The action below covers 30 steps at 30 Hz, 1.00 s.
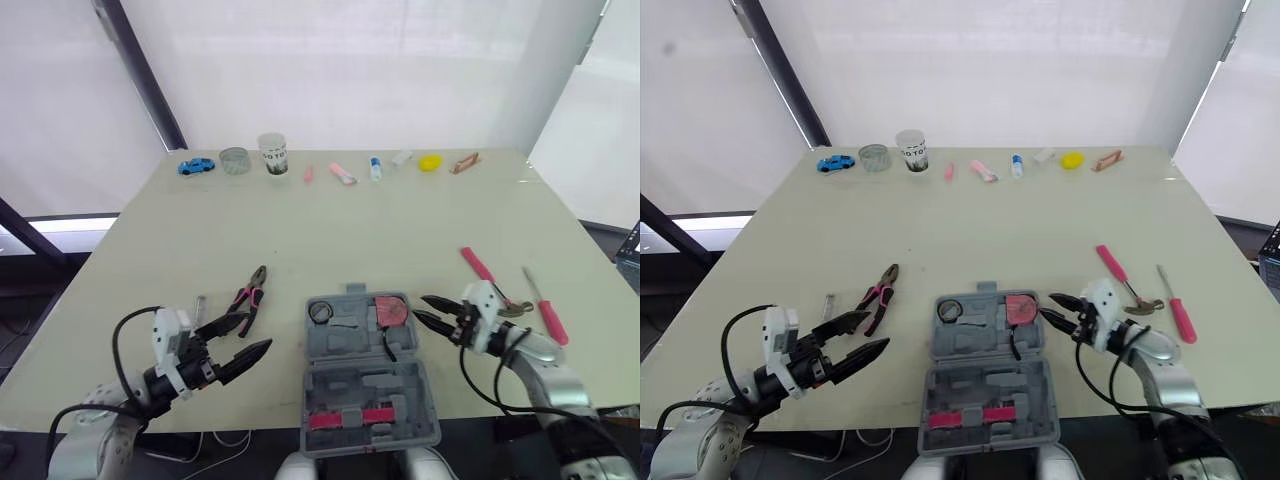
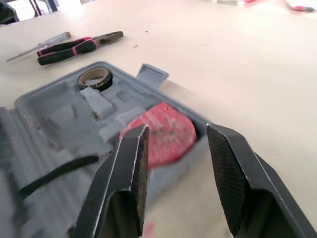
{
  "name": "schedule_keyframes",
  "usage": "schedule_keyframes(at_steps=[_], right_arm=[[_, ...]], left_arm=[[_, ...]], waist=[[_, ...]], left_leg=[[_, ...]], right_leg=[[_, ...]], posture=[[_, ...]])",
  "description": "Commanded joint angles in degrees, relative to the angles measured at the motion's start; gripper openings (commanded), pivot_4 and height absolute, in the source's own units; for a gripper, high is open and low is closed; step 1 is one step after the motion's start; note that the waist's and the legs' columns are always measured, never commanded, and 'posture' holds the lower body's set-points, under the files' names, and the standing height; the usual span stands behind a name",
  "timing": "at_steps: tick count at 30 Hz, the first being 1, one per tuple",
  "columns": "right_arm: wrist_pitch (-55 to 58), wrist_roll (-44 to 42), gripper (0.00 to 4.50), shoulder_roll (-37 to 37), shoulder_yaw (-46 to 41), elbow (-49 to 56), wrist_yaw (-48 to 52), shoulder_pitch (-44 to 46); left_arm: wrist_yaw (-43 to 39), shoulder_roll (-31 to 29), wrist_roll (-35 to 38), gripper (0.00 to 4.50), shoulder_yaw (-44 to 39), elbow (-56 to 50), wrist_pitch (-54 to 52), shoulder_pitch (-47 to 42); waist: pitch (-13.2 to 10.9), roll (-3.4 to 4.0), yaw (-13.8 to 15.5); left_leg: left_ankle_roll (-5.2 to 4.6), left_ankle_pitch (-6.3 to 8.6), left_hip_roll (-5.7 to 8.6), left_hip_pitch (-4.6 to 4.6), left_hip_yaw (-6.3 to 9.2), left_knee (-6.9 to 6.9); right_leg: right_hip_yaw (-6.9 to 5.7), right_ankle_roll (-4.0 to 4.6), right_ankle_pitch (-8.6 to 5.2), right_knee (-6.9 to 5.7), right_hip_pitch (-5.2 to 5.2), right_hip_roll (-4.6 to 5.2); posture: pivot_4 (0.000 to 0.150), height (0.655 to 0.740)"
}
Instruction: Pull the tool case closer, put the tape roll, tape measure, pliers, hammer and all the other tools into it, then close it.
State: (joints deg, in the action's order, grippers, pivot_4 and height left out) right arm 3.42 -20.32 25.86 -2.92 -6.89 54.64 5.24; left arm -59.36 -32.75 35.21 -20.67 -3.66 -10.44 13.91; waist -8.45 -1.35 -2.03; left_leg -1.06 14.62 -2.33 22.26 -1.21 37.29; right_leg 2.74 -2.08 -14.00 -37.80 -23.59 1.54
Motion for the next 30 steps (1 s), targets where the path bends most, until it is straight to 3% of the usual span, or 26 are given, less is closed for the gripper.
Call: schedule_keyframes(at_steps=[1,2,3,10,17,22,26,30], right_arm=[[0.2,-4.7,3.64,3.6,-7.0,5.4,1.3,-5.8],[0.0,-5.4,4.19,4.5,-8.2,6.3,1.7,-7.7],[-0.3,-6.3,4.43,5.3,-10.1,6.8,2.1,-10.1],[-2.0,-10.0,4.43,8.8,-20.3,6.0,4.8,-20.6],[-7.3,-8.9,4.43,10.8,-24.9,-4.0,7.9,-23.9],[-7.8,-10.3,4.43,9.9,-22.8,1.5,9.3,-22.4],[-2.0,-13.2,4.43,9.7,-17.7,11.0,9.5,-19.6],[2.6,-14.9,4.43,10.1,-12.2,18.0,9.3,-13.2]], left_arm=[[2.0,1.0,1.0,4.5,-5.2,0.4,1.4,3.9],[2.4,1.3,0.9,4.5,-5.9,0.5,1.6,4.9],[2.9,1.8,0.8,4.5,-6.8,0.8,2.0,6.2],[4.1,3.4,0.5,4.5,-11.0,3.8,3.8,11.5],[4.0,3.5,0.4,4.5,-12.0,5.1,4.4,12.8],[7.0,2.9,0.4,4.5,-11.3,-0.2,2.4,12.2],[11.2,1.3,2.1,4.5,-9.6,-7.1,-3.5,9.0],[24.3,-0.9,-0.3,4.5,-7.0,-12.5,-15.9,1.9]], waist=[[0.0,0.05,0.2],[-0.1,0.02,0.2],[-0.2,0.01,0.2],[-0.3,-0.05,0.2],[-0.3,-0.16,0.2],[-0.3,-0.15,0.0],[-0.4,-0.16,0.0],[-0.4,-0.14,0.2]], left_leg=[[0.0,0.0,0.01,0.03,0.0,0.0],[0.0,0.0,0.03,0.06,-0.01,0.0],[0.0,0.0,0.05,0.05,-0.03,0.0],[0.0,0.0,0.06,0.05,-0.04,0.06],[0.0,0.01,0.06,0.05,-0.07,0.05],[0.0,0.0,0.03,0.02,-0.08,0.05],[0.0,0.0,0.01,0.02,-0.06,0.05],[0.0,0.0,0.02,0.02,-0.04,0.09]], right_leg=[[-0.02,-0.03,-0.03,0.05,0.0,0.04],[-0.02,-0.03,-0.07,0.08,-0.01,0.07],[-0.01,0.03,-0.13,0.1,0.0,0.09],[0.02,-0.12,-0.32,0.09,-0.02,0.12],[0.03,-0.12,-0.34,0.12,-0.03,0.15],[0.07,-0.13,-0.34,0.1,-0.04,0.14],[0.07,-0.14,-0.34,0.07,-0.03,0.11],[0.05,-0.15,-0.32,0.02,-0.01,0.11]], posture=[[0.15,0.74],[0.15,0.74],[0.15,0.74],[0.15,0.74],[0.15,0.74],[0.15,0.74],[0.15,0.74],[0.15,0.74]])
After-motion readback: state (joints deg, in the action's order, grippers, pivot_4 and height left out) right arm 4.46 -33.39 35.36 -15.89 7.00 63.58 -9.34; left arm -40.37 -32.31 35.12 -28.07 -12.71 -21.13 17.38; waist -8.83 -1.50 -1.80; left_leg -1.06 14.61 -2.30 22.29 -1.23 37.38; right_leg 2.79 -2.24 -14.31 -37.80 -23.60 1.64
